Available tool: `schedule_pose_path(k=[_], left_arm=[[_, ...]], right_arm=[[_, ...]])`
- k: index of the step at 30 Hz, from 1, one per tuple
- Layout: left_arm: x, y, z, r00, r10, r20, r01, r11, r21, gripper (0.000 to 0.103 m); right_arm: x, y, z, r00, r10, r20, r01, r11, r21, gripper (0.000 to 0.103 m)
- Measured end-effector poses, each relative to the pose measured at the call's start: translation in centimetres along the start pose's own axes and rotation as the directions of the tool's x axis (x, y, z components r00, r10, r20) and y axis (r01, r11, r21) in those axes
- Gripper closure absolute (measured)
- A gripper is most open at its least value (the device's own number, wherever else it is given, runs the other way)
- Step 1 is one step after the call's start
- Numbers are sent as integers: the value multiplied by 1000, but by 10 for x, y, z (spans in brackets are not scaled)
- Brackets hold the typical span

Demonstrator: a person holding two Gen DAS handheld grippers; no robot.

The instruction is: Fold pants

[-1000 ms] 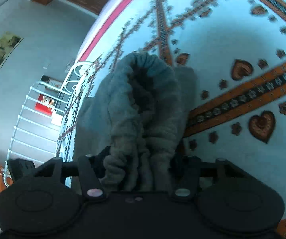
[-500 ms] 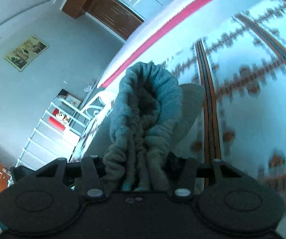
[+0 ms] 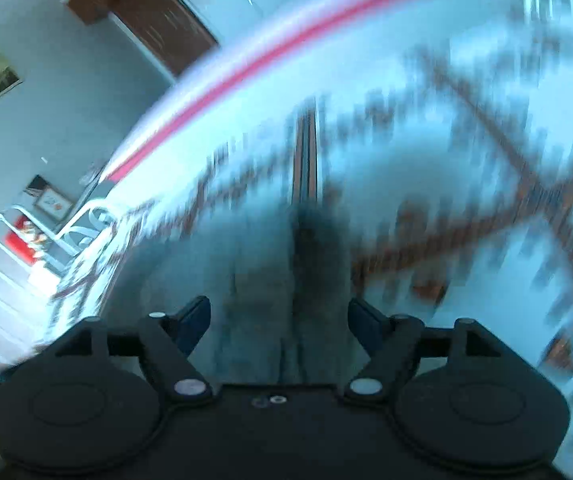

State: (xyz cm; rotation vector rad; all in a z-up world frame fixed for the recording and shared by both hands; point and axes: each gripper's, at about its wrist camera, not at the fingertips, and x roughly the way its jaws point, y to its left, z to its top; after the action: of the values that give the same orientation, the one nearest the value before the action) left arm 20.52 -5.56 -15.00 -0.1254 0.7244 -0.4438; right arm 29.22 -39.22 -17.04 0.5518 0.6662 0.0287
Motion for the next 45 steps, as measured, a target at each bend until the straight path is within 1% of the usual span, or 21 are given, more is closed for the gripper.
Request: schedule_pose_path(k=[1, 3, 6, 7, 11, 12, 13, 18, 20, 21, 22, 23, 26, 30, 32, 36, 37, 38, 39, 40, 45], left_arm=[[-3, -3, 8, 1000, -17, 26, 17, 1000, -5, 38], [9, -9, 21, 998, -61, 4, 61, 998, -2, 38], [51, -28, 30, 993, -63, -97, 70, 995, 73, 38], [64, -30, 32, 991, -54, -120, 65, 995, 82, 41], [104, -26, 33, 977, -43, -207, 54, 997, 46, 57], [110, -23, 34, 977, -33, -209, 44, 998, 45, 68], [117, -22, 34, 978, -9, -211, 21, 998, 51, 79], [103, -21, 39, 988, -30, -149, 31, 999, 6, 82], [80, -28, 35, 990, -23, -142, 33, 997, 70, 76], [69, -29, 31, 990, -14, -140, 28, 995, 99, 64], [55, -29, 23, 991, -7, -137, 23, 993, 119, 53], [44, -27, 17, 991, -9, -132, 27, 991, 129, 50], [8, -23, -11, 993, 0, -120, 20, 985, 169, 48], [-4, -22, -52, 987, 26, -156, 9, 975, 222, 45], [-7, -31, -59, 992, 44, -114, -11, 959, 282, 45], [-34, -37, -44, 990, 41, -133, -13, 979, 204, 42], [-42, -38, -41, 992, 34, -126, -10, 983, 184, 36], [-53, -38, -39, 992, 46, -115, -26, 985, 170, 16], [-65, -40, -39, 992, 73, -102, -57, 986, 158, 5], [-80, -41, -38, 993, 89, -83, -77, 987, 144, 5], [-132, -55, -43, 992, 106, -62, -94, 981, 169, 0]], right_arm=[[-10, 10, 7, 998, -32, 57, 34, 998, -47, 34], [-16, 31, 18, 992, -3, 126, 20, 991, -135, 43], [13, 52, 21, 996, 58, 61, -51, 991, -121, 78], [25, 52, 19, 997, 68, 29, -64, 993, -101, 84], [62, 54, 7, 999, -33, -41, 28, 991, -133, 92], [63, 52, 7, 995, -93, -26, 88, 984, -156, 103], [65, 50, 7, 990, -143, -6, 140, 975, -175, 103], [60, 39, 5, 989, -147, 6, 146, 977, -155, 103], [45, 51, 7, 994, -106, 24, 109, 977, -185, 94], [43, 57, 6, 996, -87, 28, 91, 973, -214, 84], [35, 62, 1, 996, -81, 25, 84, 967, -242, 81], [30, 65, -5, 997, -78, 13, 79, 963, -256, 81], [14, 72, -23, 997, -75, -13, 69, 956, -285, 80], [-5, 82, -57, 985, -174, 9, 160, 881, -445, 72], [6, 70, -64, 976, -219, 5, 196, 860, -471, 72], [-6, 75, -59, 976, -213, 31, 206, 879, -430, 70], [-15, 77, -58, 977, -208, 57, 213, 888, -408, 61], [-24, 78, -59, 979, -186, 77, 202, 907, -369, 52], [-32, 76, -61, 983, -163, 86, 182, 927, -327, 30], [-38, 75, -63, 985, -146, 95, 167, 943, -288, 22], [-82, 88, -84, 989, -90, 117, 113, 972, -205, 22]])
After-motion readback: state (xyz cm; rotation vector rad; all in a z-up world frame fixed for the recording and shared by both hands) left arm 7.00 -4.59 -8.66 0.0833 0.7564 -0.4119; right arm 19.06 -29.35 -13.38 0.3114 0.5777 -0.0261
